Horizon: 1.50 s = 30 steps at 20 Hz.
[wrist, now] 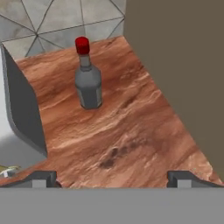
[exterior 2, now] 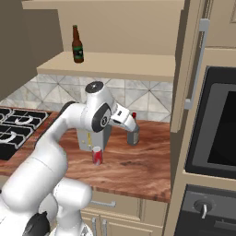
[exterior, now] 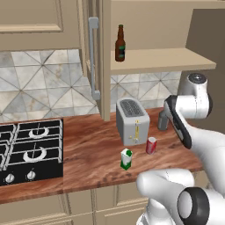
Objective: Sort all alcoholic drinks to one cabinet, and non-alcoholic drinks to the other.
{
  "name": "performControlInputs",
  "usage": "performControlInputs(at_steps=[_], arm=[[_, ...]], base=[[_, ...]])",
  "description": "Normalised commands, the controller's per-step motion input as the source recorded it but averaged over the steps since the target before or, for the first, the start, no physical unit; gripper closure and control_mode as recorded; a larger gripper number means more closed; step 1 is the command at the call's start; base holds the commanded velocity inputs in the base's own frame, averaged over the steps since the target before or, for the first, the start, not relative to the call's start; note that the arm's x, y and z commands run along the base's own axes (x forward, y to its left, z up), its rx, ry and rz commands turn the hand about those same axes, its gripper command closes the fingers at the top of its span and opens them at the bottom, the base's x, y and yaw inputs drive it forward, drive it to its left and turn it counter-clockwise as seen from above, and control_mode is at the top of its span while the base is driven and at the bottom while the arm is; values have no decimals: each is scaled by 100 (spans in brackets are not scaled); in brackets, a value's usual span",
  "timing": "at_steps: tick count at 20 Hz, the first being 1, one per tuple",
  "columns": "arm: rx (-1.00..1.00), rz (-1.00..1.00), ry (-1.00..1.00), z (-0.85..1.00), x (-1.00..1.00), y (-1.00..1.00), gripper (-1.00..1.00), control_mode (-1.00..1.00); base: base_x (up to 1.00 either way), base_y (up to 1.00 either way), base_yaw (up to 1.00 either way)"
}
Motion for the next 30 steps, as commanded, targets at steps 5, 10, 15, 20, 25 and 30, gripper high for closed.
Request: performControlInputs(at_steps=[5, 10, 15, 20, 25, 30], arm=[[0, 0, 7, -34, 70, 1, -100, -100], [0, 3, 1, -27, 54, -4, -100, -100], [0, 6, 0, -29, 46, -10, -100, -100], [0, 6, 0, -37, 43, -5, -100, -100], [0, 5, 0, -39, 43, -4, -100, -100], [1, 5, 0, -30, 37, -15, -100, -100]], base=[[0, 0, 0], [0, 0, 0], [0, 0, 0], [0, 0, 0], [0, 0, 0], [0, 0, 0]])
